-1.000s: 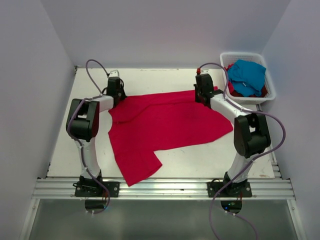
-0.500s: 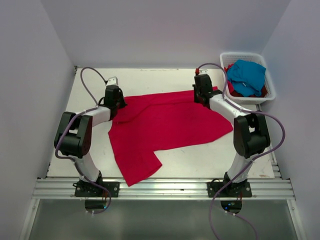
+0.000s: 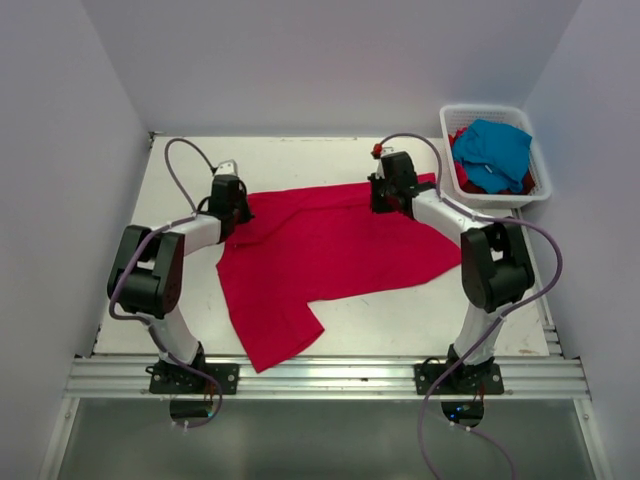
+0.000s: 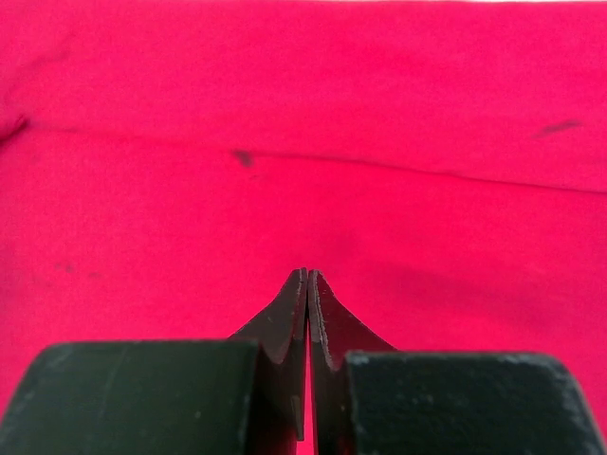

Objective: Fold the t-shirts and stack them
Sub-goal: Fold the flattened tshirt in 1/3 of the way

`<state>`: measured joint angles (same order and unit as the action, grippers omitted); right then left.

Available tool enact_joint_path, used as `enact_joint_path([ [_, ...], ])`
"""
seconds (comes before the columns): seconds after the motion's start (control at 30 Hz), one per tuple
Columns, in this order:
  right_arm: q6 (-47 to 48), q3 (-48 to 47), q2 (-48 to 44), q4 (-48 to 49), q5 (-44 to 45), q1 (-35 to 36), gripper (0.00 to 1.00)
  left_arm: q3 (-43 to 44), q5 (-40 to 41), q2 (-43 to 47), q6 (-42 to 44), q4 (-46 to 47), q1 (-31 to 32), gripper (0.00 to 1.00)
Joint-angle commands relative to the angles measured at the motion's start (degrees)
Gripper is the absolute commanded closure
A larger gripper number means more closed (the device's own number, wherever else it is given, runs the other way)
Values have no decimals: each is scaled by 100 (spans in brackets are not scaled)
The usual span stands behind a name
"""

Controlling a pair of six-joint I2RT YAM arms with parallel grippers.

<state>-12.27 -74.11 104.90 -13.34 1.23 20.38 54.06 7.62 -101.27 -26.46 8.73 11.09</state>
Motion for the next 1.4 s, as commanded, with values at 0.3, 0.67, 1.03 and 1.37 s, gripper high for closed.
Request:
enact_joint_path([
  [0.3, 32, -16, -22, -28, -660, 247, 96, -519, 547, 1891, -26, -1670, 1096, 37],
  [0.67, -65, 247, -172, 104, -747, 370, 97, -2, 952, 1306, 1142, -2482, 1396, 34],
  [1.03, -56, 590, -550, 121, -633, 423, 97, 842, 486, 390, 2004, -2147, 1492, 38],
  [1.37, -38, 652, -611, 113, -554, 423, 99, 1132, 574, -313, 2092, -2095, 1492, 42],
])
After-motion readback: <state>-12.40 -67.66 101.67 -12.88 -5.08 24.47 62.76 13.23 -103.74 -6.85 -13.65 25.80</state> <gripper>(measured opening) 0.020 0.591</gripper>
